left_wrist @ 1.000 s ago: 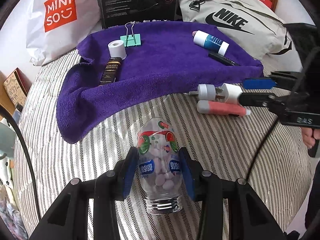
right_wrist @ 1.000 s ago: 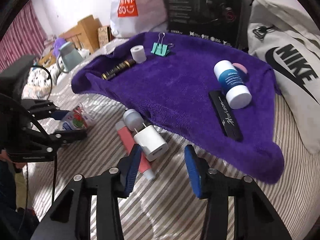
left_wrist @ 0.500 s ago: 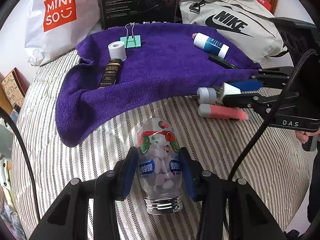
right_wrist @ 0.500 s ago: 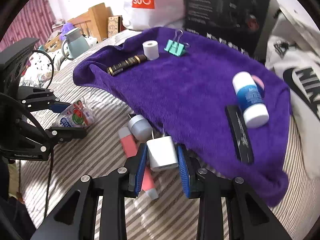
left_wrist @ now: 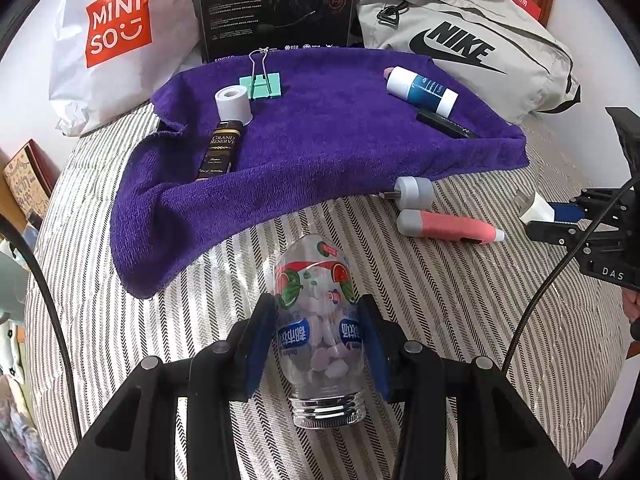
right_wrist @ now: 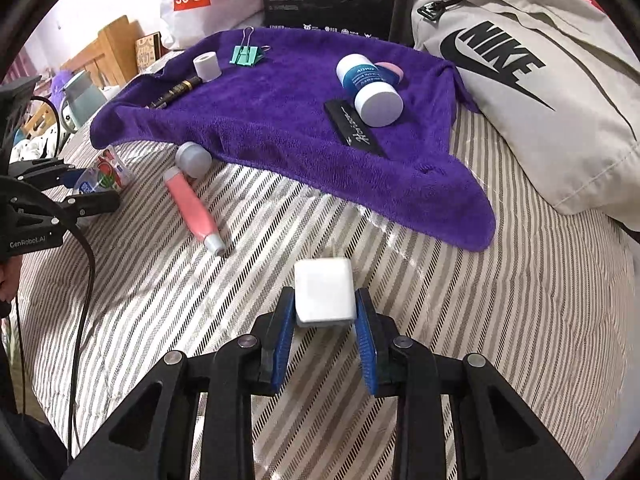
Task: Organize rigid objects
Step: 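Carry the candy bottle and charger plug onto the towel with both tools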
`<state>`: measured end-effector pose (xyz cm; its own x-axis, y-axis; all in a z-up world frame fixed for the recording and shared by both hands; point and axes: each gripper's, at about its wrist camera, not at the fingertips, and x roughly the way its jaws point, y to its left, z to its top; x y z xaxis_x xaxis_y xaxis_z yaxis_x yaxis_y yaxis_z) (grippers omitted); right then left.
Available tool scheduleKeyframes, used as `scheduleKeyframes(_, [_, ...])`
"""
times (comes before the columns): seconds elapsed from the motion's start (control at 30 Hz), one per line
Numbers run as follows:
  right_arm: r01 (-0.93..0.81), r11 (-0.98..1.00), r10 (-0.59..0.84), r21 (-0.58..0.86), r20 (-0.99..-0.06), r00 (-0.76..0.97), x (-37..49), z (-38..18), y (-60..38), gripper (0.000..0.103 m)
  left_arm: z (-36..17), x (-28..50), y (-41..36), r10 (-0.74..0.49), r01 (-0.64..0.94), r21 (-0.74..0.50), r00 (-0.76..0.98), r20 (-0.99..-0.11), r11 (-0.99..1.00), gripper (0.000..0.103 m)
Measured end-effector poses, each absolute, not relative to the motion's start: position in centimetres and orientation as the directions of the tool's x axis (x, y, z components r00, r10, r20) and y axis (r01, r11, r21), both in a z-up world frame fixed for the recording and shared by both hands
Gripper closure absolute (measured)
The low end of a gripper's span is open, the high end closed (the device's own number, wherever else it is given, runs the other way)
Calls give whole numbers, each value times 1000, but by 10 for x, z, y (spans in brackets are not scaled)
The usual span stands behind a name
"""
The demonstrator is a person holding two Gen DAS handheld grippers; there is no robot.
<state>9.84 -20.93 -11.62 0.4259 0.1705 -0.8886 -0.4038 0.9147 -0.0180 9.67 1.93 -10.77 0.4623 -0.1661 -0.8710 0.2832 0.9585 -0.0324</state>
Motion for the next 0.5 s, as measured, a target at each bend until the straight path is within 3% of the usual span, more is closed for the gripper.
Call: scheduleKeyframes(0.5, [-417, 909, 202, 5, -879, 432, 96, -105, -210, 75, -97, 96, 28, -178, 264, -52, 482, -858, 963, 63])
